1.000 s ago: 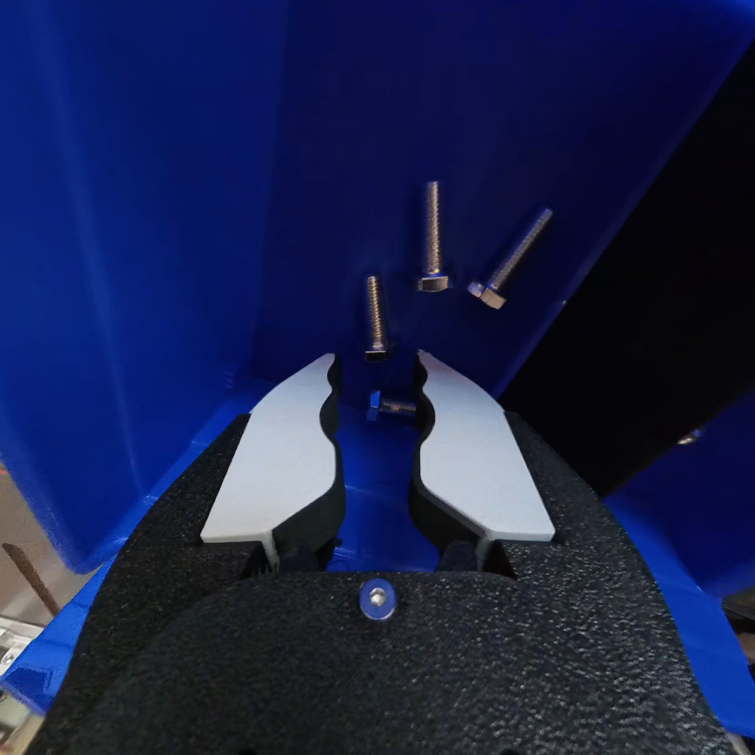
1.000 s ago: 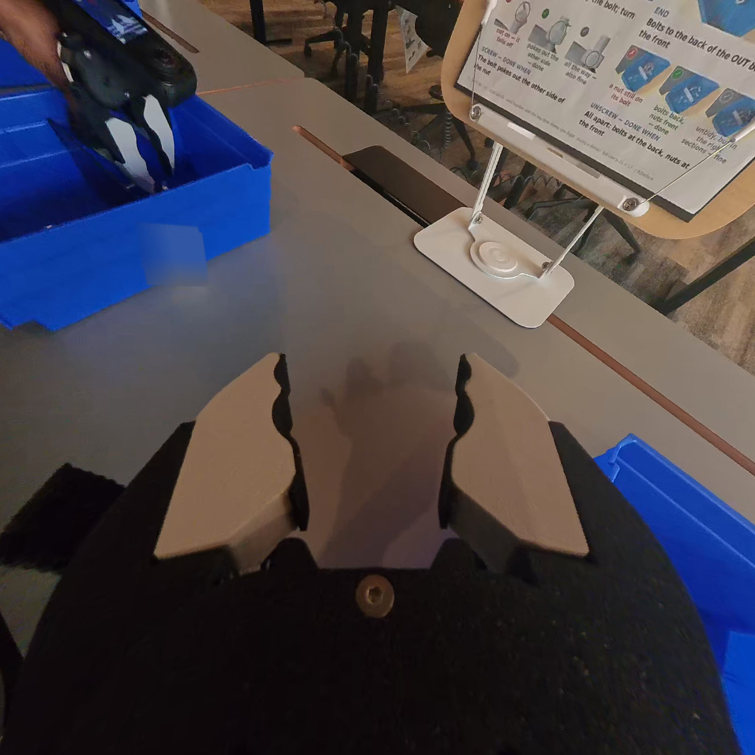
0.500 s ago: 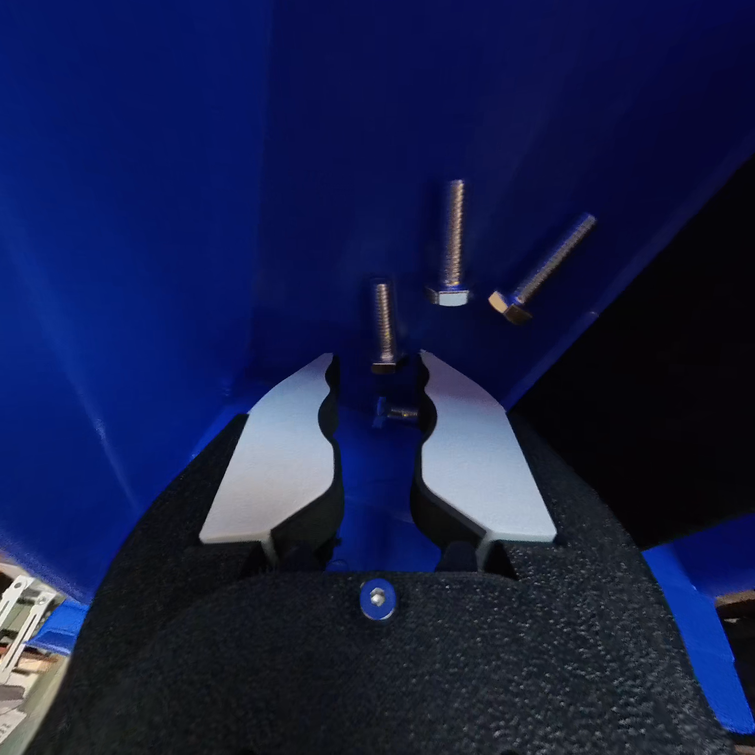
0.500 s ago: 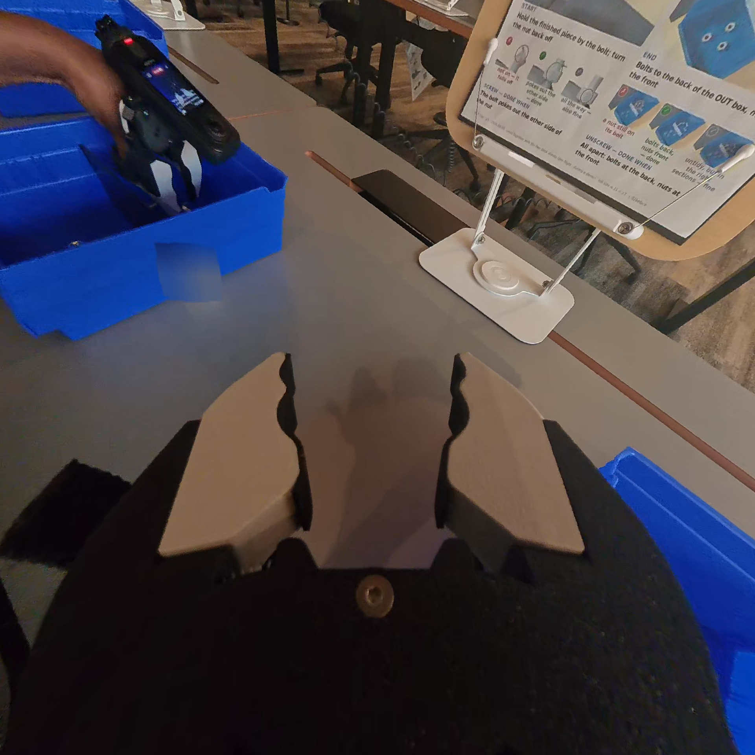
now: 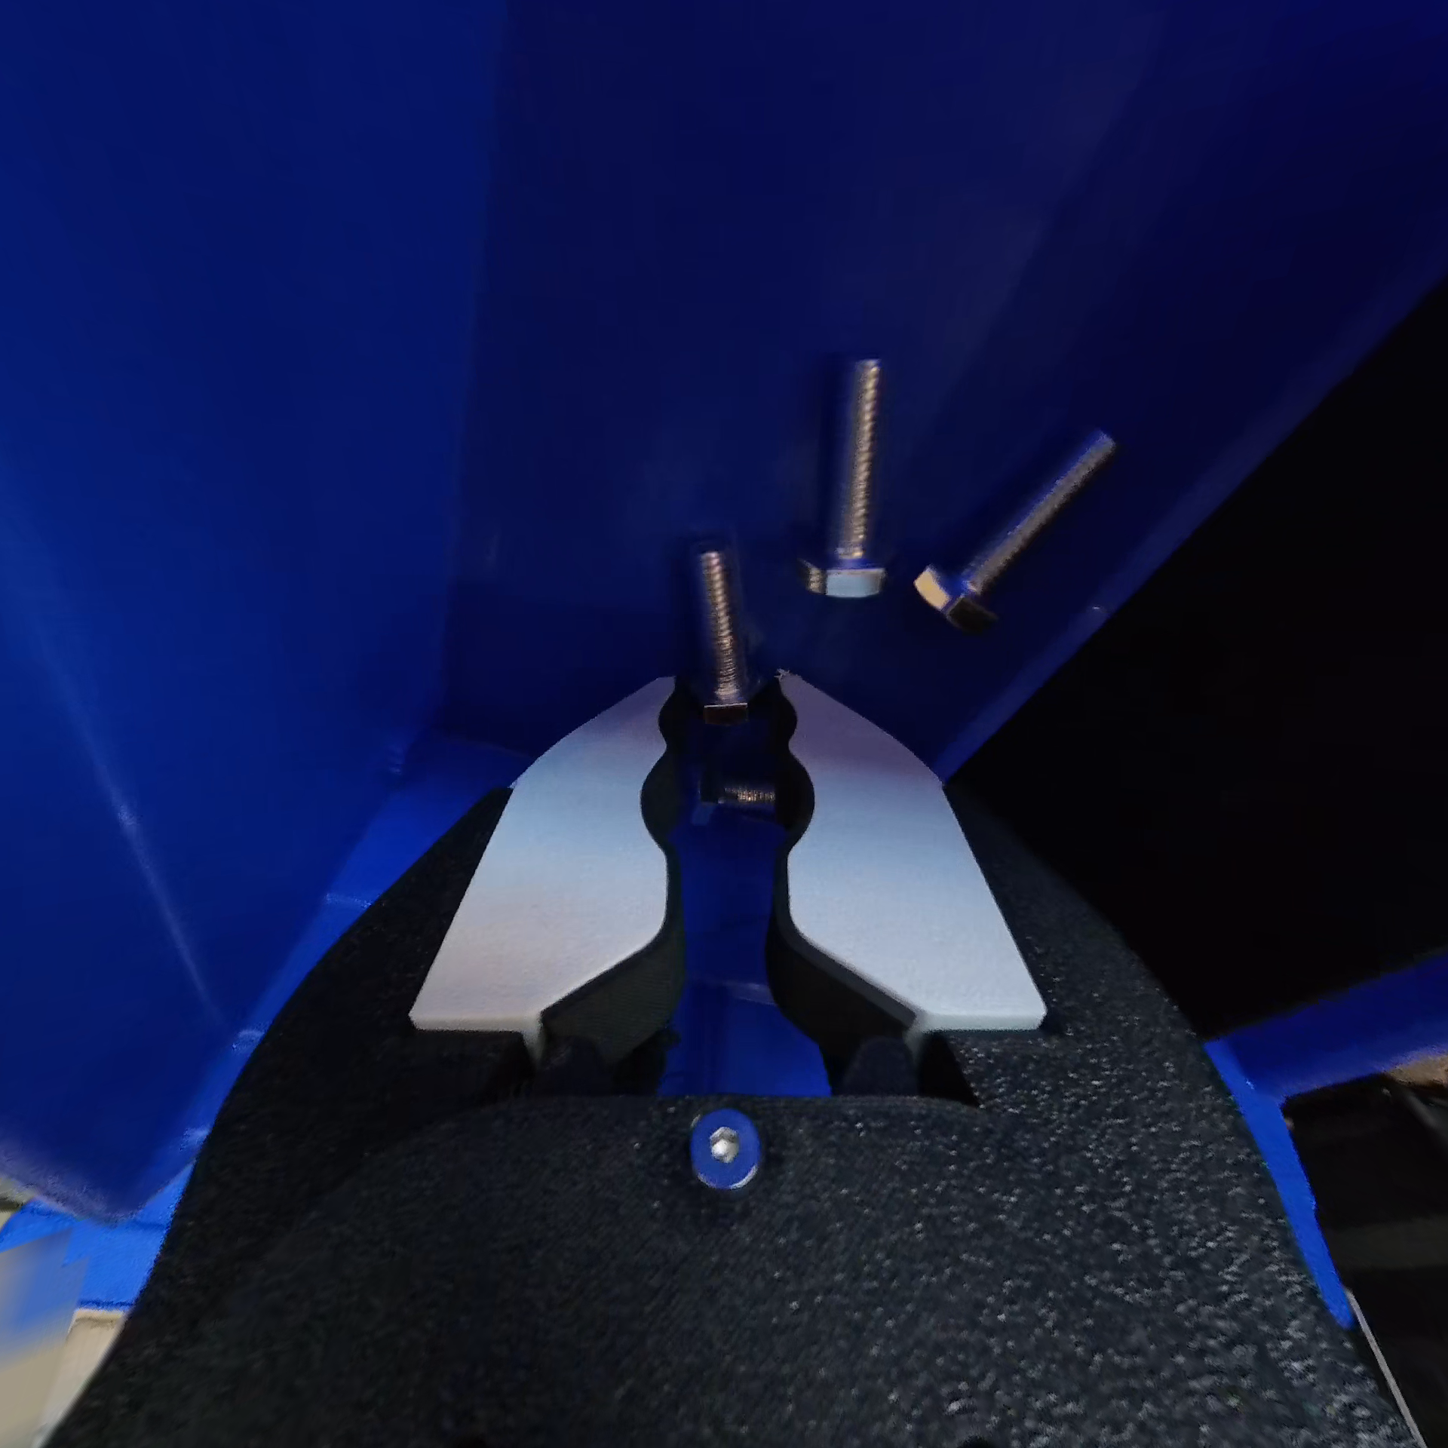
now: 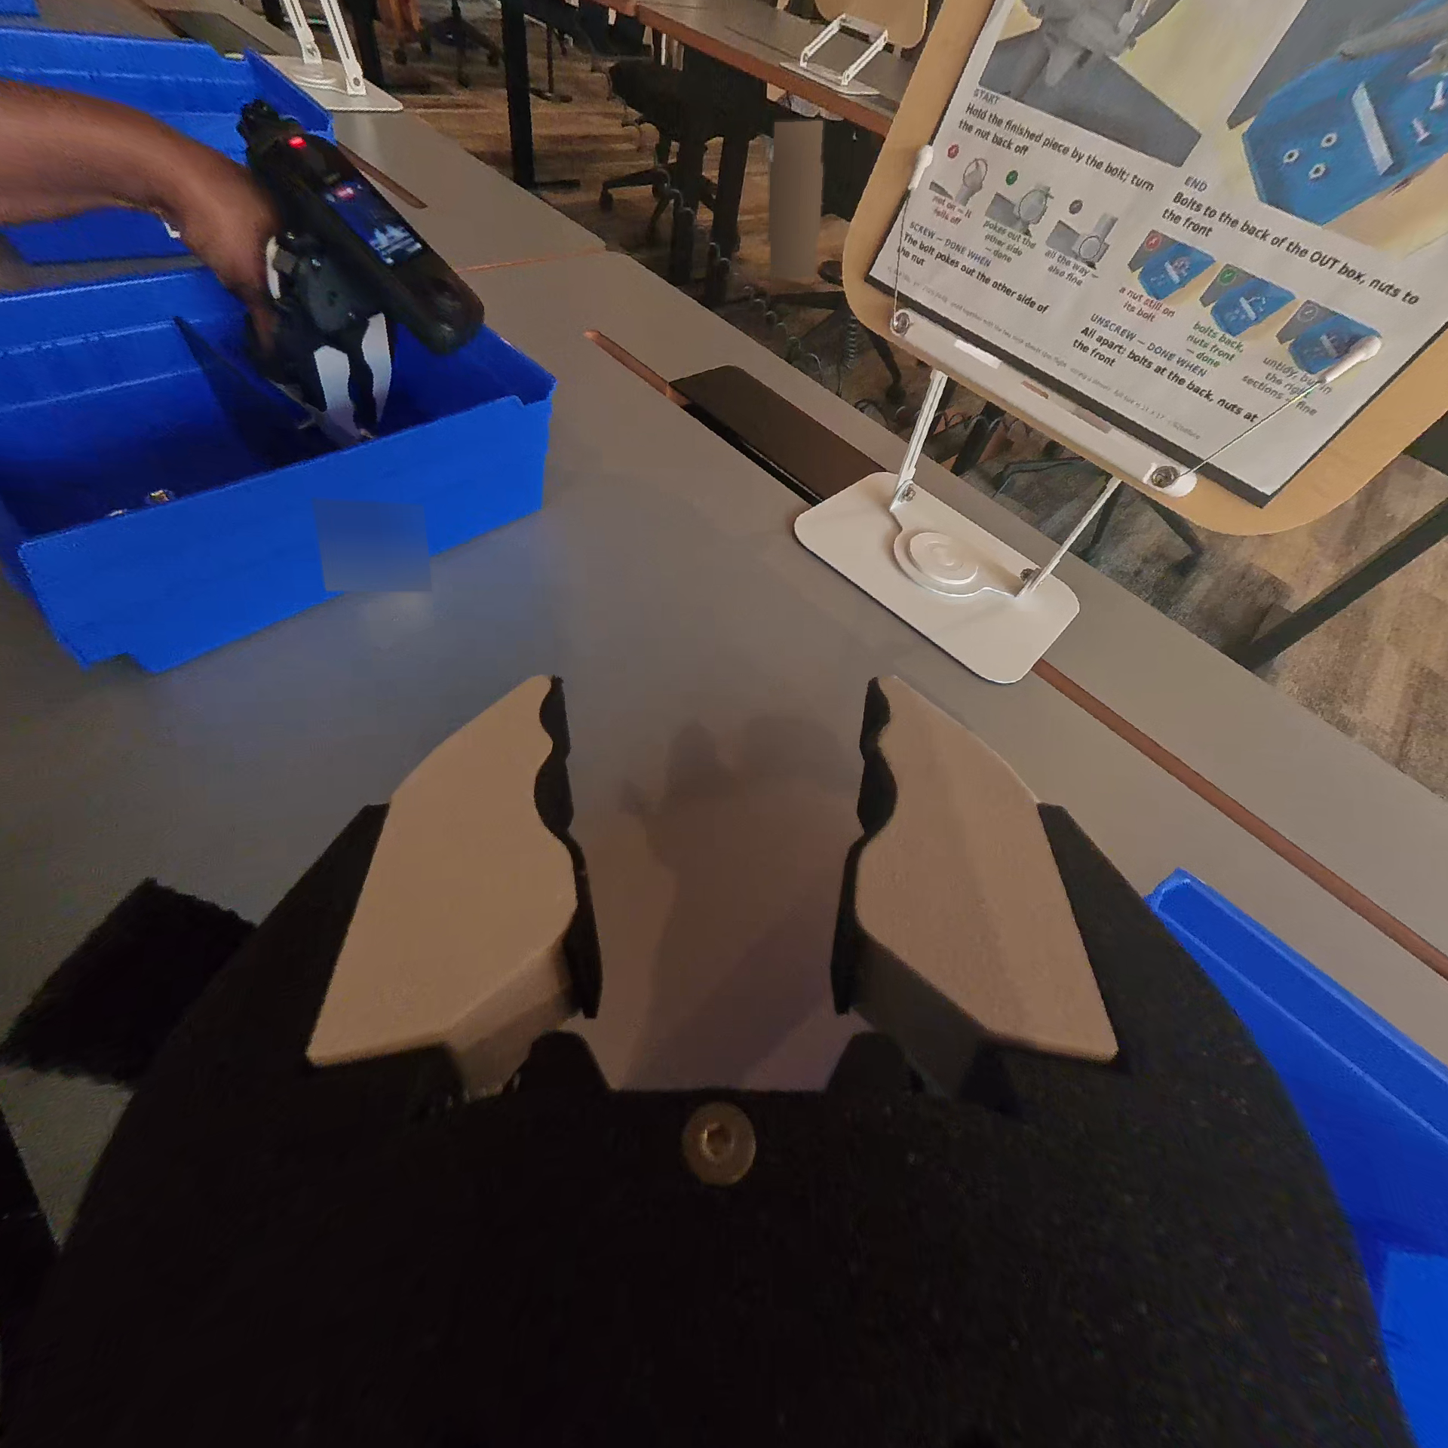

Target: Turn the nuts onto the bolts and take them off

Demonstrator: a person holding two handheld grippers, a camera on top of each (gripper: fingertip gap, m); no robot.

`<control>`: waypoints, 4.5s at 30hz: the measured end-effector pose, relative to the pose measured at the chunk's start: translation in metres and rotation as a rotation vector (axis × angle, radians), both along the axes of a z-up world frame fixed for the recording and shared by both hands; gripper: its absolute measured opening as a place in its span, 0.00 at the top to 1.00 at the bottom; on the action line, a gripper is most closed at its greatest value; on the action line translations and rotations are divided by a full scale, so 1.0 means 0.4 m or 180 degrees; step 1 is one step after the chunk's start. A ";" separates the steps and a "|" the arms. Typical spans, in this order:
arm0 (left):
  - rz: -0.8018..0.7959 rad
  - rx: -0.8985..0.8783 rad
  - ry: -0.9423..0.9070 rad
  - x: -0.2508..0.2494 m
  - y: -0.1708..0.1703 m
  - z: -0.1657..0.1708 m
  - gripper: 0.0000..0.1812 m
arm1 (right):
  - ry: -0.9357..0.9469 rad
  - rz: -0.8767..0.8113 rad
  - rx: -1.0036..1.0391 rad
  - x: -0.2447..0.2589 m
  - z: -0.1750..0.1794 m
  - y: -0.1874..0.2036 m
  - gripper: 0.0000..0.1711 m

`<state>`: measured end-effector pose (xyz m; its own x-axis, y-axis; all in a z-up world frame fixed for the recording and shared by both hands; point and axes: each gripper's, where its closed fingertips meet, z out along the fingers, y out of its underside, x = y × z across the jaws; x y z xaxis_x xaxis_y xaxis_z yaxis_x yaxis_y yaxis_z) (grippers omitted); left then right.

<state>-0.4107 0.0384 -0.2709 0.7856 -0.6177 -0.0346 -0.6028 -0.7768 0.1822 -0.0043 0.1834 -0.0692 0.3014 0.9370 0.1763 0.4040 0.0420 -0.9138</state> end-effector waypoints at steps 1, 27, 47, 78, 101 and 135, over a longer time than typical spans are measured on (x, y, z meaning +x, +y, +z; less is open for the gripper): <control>0.0013 0.0121 0.0016 -0.003 0.008 0.003 0.89 | 0.0004 0.0002 0.0001 0.001 0.001 -0.001 0.58; 0.1676 0.4662 -0.1805 0.307 -0.044 0.569 0.89 | -0.0284 0.1146 -0.0349 -0.156 -0.046 -0.146 0.63; 0.0393 0.4757 -0.2785 0.812 0.055 0.482 0.89 | -0.0197 0.1394 -0.0224 -0.213 0.118 -0.046 0.67; -0.0748 0.3643 -0.3522 1.022 0.268 0.200 0.89 | -0.1913 0.2910 0.0200 -0.494 0.051 -0.531 0.70; -0.0847 0.3653 -0.3720 1.071 0.244 0.220 0.89 | -0.4077 0.3522 0.1337 -0.740 -0.493 -0.489 0.76; -0.0794 0.3519 -0.3695 1.064 0.243 0.196 0.89 | -0.3264 0.3888 0.1397 -0.658 -0.167 -0.522 0.90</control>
<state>0.0148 0.1357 -0.1925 0.5936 -0.8046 -0.0161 -0.1345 -0.0795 -0.9877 -0.2673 -0.0253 -0.1358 -0.9301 0.3461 0.1227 0.3294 0.9341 -0.1380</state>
